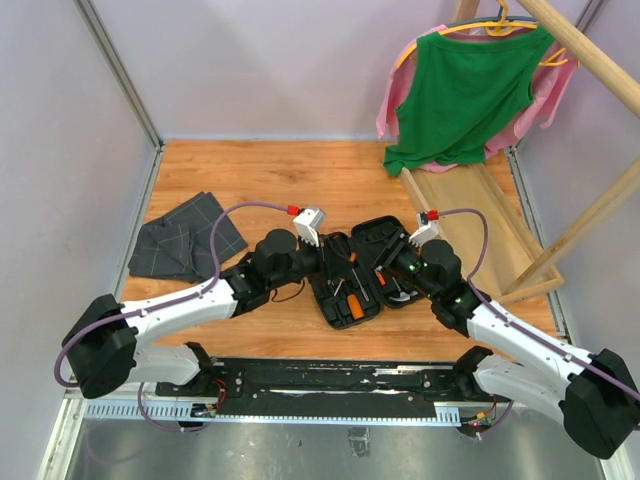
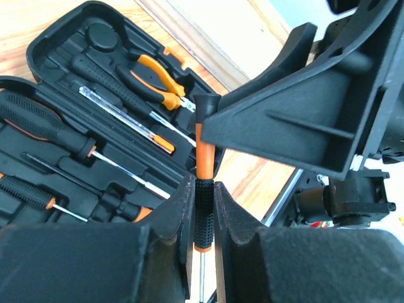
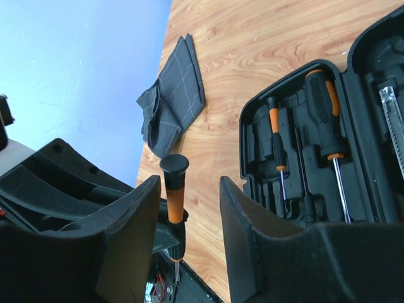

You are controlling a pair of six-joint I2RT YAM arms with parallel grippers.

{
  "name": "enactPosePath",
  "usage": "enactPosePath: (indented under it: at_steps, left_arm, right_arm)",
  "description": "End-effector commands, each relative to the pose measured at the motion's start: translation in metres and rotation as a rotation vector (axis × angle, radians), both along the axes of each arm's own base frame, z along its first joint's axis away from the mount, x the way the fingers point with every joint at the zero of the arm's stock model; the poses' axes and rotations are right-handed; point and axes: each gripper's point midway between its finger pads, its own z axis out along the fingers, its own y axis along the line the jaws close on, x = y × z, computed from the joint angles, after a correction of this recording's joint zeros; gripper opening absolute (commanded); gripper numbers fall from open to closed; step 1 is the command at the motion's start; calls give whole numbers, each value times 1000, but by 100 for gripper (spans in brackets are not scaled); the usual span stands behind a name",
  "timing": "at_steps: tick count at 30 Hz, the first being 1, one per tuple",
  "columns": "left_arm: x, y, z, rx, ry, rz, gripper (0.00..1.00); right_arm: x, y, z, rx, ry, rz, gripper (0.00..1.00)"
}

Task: Sort the tools into containers
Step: Pick up the screwdriver from the center of the board.

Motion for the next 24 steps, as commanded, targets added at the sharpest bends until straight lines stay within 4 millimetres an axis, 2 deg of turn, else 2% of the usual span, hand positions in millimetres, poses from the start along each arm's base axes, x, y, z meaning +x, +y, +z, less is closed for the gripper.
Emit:
enactPosePath:
  at_steps: [1, 3, 8, 10, 16, 18, 24]
  left_arm:
    - [1, -14, 27, -56, -59, -37, 0]
    - [0, -16, 27, -53, -61, -47, 1]
    - [-5, -19, 26, -51, -67, -80, 0]
    - [-6, -18, 23, -43, -66, -84, 3]
    - [-12, -18, 17, -40, -52, -113, 32]
    - [-15, -18, 14, -36, -45, -126, 35]
    - [-22, -17, 4, -23, -23, -156, 37]
  right_arm:
    - [3, 9, 17, 53, -20, 38, 41]
    - [4, 11, 17, 53, -20, 43, 34]
    - [5, 11, 18, 53, -24, 36, 7]
    - [5, 9, 20, 50, -36, 33, 2]
    - [7, 0, 20, 8, -61, -3, 1]
    - [7, -3, 22, 2, -70, -16, 1]
    - [7, -12, 27, -17, -95, -46, 1]
